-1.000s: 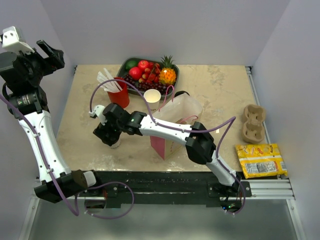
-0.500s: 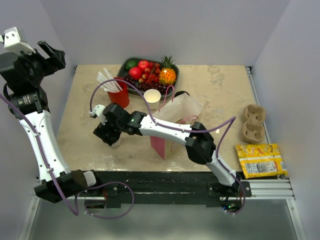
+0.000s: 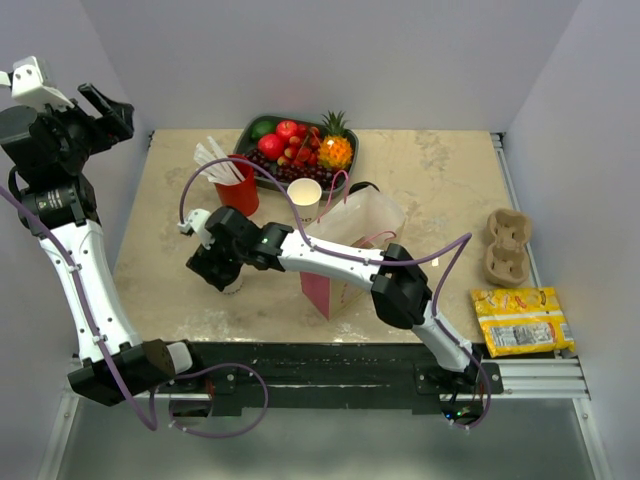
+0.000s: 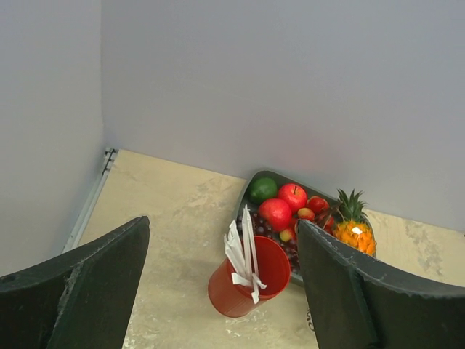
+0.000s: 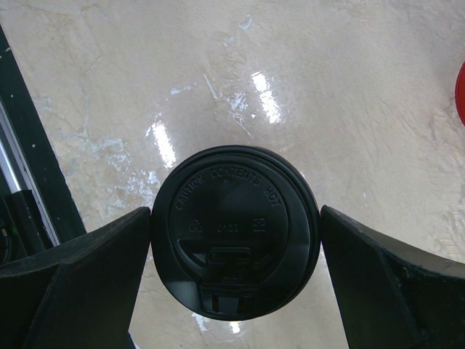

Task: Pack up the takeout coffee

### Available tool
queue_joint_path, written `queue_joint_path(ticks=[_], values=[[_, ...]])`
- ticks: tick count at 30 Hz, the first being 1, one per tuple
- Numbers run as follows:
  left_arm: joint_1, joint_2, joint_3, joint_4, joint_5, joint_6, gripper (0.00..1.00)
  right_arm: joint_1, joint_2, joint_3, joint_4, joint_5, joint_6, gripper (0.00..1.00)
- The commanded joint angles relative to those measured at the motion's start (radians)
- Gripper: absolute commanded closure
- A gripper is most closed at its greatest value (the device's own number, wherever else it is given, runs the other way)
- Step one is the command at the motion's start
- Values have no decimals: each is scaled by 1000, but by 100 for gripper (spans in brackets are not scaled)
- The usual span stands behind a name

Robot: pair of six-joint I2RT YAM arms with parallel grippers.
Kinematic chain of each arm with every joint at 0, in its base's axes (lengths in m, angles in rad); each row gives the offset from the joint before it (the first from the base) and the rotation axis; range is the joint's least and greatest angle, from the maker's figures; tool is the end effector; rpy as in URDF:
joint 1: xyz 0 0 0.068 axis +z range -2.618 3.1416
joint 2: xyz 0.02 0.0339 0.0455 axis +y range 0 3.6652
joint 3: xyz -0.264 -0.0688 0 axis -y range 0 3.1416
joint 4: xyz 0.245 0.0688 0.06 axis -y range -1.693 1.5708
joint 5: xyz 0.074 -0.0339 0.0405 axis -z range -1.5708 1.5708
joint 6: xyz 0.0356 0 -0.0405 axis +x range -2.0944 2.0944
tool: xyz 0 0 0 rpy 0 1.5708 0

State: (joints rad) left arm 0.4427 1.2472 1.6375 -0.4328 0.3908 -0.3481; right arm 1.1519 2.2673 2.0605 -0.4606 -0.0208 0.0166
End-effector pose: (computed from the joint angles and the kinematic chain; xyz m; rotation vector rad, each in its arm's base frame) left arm 0.2287 0.0934 0.5080 -0.3335 1.5806 -0.2419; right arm 0.2139 0.4822 0.2566 -1.2575 1.9502 0.6411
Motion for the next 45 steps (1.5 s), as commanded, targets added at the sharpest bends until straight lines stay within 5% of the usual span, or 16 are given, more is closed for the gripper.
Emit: queue_joint_path(ticks=[1, 17, 45], values=[[5, -15, -33, 37, 62, 36, 14, 0, -45, 33, 36, -65, -6, 1], [4, -84, -425, -138, 353, 334, 14, -104, -46, 35, 89, -292, 77, 1], [48, -55, -482, -225, 310, 388, 15, -54, -41, 6, 25, -168, 26, 1]])
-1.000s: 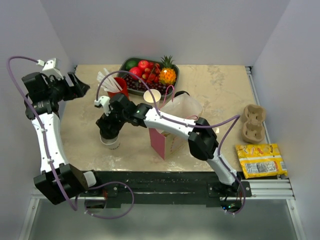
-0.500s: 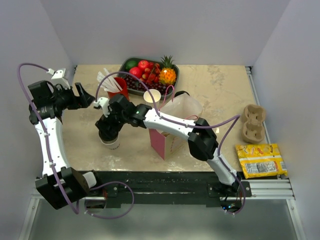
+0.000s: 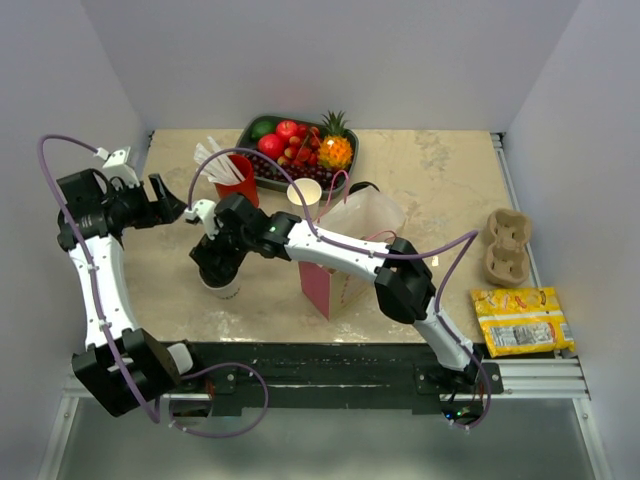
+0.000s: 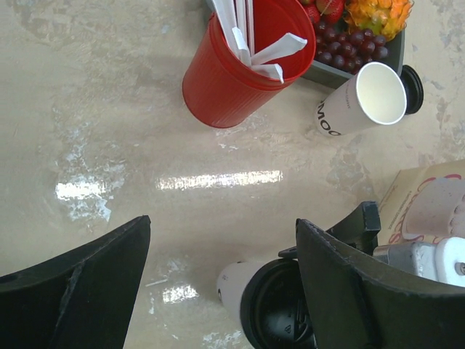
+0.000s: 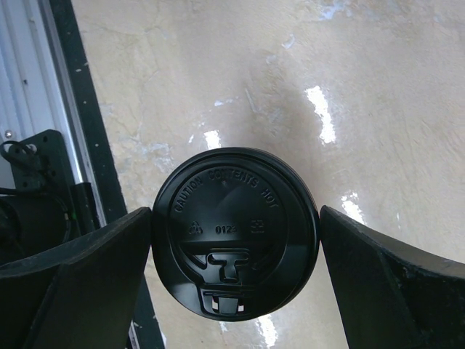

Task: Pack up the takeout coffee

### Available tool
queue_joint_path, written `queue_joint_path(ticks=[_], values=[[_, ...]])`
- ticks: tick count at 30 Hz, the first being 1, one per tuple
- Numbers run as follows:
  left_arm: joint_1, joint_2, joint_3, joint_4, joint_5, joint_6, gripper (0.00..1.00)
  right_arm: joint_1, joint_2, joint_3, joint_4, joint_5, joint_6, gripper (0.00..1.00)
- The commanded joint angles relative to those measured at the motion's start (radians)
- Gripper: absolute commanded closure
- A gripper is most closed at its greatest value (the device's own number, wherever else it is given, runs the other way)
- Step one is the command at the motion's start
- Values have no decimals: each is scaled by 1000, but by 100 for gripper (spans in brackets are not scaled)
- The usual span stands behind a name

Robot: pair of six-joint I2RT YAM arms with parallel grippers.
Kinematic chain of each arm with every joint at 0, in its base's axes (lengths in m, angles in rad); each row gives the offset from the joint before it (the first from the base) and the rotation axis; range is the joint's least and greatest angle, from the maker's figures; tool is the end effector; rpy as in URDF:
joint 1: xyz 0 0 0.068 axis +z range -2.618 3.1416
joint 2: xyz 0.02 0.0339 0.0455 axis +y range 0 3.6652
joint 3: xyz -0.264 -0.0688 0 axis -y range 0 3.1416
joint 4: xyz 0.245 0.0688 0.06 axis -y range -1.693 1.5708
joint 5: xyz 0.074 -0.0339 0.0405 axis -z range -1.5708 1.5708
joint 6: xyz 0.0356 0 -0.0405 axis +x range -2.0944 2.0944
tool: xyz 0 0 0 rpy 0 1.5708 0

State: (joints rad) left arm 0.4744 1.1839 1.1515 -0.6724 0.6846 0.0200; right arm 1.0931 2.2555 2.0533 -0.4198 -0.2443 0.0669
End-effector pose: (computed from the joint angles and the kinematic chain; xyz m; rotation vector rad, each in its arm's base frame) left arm 0.2279 0.0917 0.3442 -0.1365 2.1308 -0.4896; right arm 0.2347 0.4722 0.2643 -1.2667 1.9502 0.8914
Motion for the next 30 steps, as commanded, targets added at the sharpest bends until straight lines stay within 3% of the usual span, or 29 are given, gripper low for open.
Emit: queue_joint_path(ticks=[1, 22, 30], values=[[17, 8, 4, 13, 18, 24, 15, 5, -30, 14, -19, 62, -30, 1], [32, 79, -116, -29, 78, 83, 15, 19, -1, 22, -22, 13, -21, 1], [61, 148, -130, -82, 114, 176, 16, 24, 26, 37, -22, 28, -19, 1]])
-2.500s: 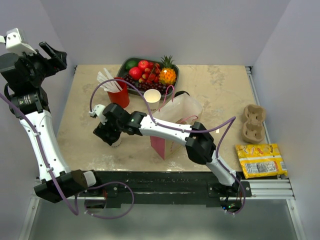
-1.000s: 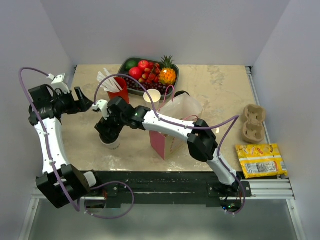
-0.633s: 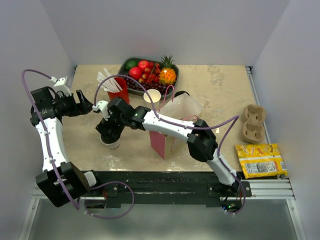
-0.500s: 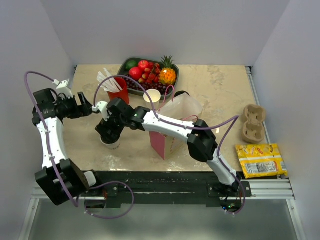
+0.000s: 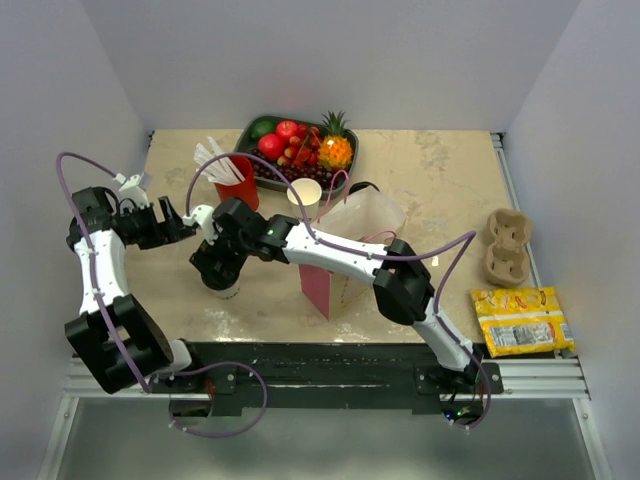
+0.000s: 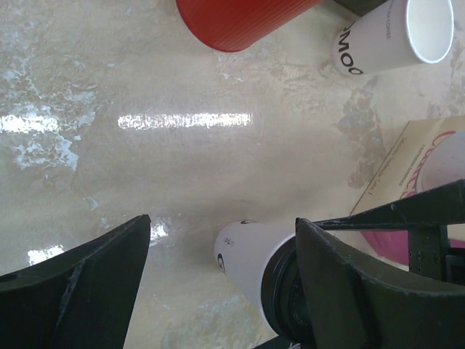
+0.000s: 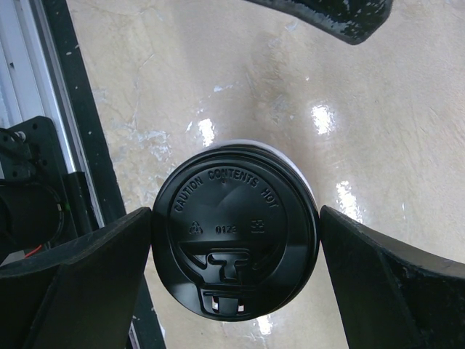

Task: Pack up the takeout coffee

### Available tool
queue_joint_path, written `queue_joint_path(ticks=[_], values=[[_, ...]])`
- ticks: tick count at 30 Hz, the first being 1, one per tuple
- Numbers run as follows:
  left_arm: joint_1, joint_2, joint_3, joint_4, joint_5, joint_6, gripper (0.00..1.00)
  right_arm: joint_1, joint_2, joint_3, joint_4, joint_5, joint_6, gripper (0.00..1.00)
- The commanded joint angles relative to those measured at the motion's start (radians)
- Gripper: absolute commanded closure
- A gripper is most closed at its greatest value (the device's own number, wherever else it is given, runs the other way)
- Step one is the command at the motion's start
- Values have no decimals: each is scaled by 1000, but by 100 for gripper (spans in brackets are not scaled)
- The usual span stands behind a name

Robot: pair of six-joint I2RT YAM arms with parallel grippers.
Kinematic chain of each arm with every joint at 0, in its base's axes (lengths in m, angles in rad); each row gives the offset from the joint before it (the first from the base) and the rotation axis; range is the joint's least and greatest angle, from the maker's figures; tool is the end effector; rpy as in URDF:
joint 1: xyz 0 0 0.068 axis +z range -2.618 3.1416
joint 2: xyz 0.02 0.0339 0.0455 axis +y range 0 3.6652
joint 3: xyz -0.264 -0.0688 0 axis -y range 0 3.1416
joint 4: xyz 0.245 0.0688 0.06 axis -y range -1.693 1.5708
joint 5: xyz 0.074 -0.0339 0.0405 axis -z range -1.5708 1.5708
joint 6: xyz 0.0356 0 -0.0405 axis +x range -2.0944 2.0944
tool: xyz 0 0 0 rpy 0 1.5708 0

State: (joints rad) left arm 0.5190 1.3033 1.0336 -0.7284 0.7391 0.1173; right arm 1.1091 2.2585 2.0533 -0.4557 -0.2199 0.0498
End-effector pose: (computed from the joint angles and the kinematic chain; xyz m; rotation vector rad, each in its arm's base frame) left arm 0.2348 0.1065 0.2764 -0.2025 2.3137 -0.6364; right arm 0.2271 0.4739 0.2596 -1.3005 1.9694 0.8489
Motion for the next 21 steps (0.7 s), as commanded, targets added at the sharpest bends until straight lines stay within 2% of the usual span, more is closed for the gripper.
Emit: queue_joint_path(ticks=[1, 13, 18, 21], values=[[16, 36, -12, -46, 66, 91, 16, 8, 26, 41, 14, 7, -2, 1], [16, 119, -20, -80, 112, 165, 17, 14, 49, 67, 18, 7, 2, 1], [13, 172, 2, -149, 200, 272, 17, 14, 46, 62, 25, 5, 4, 1], [0, 221, 0, -163, 203, 317, 17, 11, 39, 61, 38, -7, 5, 1]])
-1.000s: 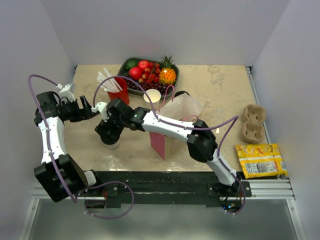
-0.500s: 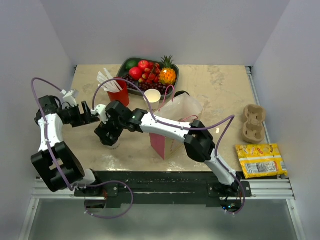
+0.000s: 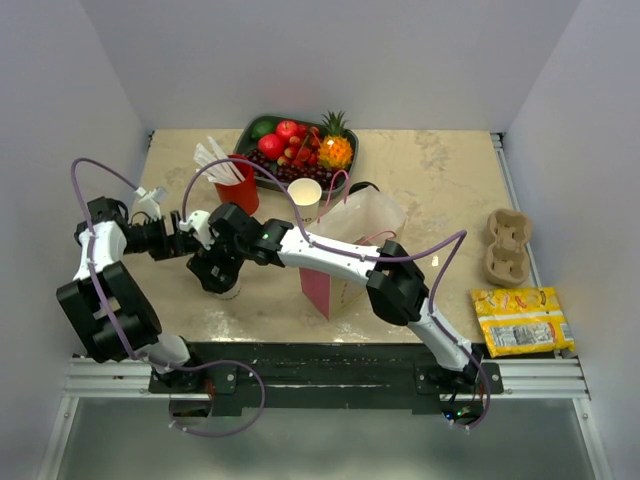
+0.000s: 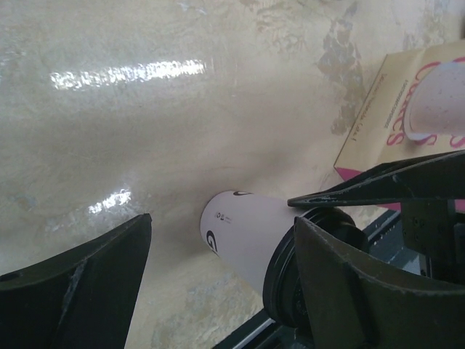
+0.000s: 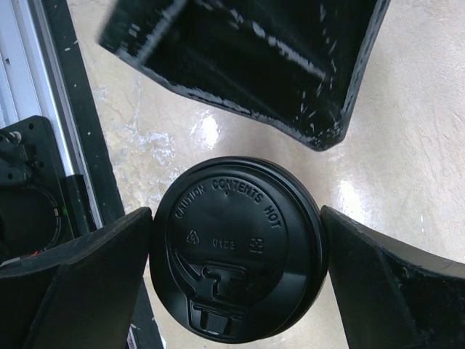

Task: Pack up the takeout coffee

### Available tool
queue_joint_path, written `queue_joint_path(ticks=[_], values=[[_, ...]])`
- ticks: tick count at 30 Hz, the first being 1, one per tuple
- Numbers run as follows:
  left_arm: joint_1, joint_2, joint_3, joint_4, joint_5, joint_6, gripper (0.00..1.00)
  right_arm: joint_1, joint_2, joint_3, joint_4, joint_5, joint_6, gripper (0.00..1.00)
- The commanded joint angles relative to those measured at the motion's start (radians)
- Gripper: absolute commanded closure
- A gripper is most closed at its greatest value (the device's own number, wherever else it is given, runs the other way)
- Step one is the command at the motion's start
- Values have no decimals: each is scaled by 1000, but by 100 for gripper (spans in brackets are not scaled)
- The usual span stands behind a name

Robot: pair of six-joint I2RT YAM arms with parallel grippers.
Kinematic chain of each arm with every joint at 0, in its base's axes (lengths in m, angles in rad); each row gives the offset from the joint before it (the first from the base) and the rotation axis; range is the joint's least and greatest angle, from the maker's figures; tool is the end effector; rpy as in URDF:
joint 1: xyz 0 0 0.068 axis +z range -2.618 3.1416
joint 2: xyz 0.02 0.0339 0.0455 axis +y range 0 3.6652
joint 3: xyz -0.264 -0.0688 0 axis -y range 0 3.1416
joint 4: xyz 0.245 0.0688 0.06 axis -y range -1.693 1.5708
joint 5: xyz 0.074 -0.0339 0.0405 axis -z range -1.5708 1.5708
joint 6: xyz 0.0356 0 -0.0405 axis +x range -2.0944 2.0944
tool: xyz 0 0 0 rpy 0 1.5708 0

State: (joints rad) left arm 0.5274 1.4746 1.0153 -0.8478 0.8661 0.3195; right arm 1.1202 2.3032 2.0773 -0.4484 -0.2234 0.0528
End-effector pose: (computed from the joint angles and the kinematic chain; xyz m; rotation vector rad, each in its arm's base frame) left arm 0.2436 0.1105 0.2277 -0.1032 2.4153 -0.8855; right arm 0.2253 0.4838 0.2455 -1.3178 1.9784 0.8535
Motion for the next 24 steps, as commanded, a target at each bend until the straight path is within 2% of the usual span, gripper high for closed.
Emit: queue_joint_path(ticks=[1, 5, 9, 12, 24], values=[[-15, 64, 17, -57, 80, 131, 18, 1, -5, 38, 33, -11, 2, 1], [-43, 111, 26, -122, 132, 251, 18, -2, -7, 43, 37, -24, 7, 1], [-72, 115, 10, -106, 122, 267, 18, -5, -13, 35, 47, -36, 12, 1], [-104, 115, -20, -44, 77, 218, 19, -11, -16, 32, 50, -44, 18, 1], [-102, 69, -15, 55, 77, 96, 20, -37, -18, 30, 71, -91, 35, 1]])
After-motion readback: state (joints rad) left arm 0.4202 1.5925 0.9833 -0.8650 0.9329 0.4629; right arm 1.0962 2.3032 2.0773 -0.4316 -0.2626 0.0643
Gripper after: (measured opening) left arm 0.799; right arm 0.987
